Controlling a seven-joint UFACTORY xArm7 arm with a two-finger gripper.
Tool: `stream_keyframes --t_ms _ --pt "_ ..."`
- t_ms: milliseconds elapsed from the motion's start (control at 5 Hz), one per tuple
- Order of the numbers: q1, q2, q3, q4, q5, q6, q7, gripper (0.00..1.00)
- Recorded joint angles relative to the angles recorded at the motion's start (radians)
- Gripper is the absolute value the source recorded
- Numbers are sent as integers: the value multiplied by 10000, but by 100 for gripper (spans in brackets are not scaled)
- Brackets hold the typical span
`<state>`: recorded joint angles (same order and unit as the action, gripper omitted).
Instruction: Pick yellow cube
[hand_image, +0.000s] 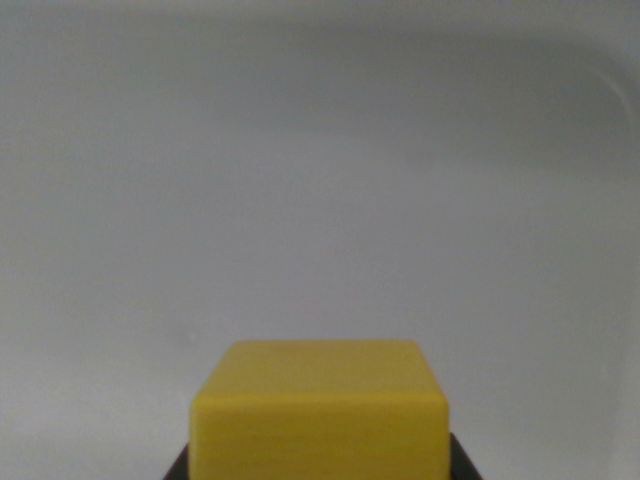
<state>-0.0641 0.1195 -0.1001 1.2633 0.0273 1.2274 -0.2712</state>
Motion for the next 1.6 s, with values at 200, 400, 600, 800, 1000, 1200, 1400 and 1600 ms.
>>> stream_keyframes --t_ms 200,400,600,800,1000,1200,1400,1600 --pt "7 -195 -9 248 -31 442 25 100" --pt "7 -195 -9 248 -31 442 25 100" --pt "13 -367 -16 466 -58 831 47 100" --pt "13 -367 -16 466 -58 831 47 100" --pt "19 -514 -23 653 -81 1163 66 100" --pt "19 -514 -23 653 -81 1163 66 100" --pt "24 -649 -29 825 -103 1471 83 100" --pt "24 -649 -29 825 -103 1471 83 100"
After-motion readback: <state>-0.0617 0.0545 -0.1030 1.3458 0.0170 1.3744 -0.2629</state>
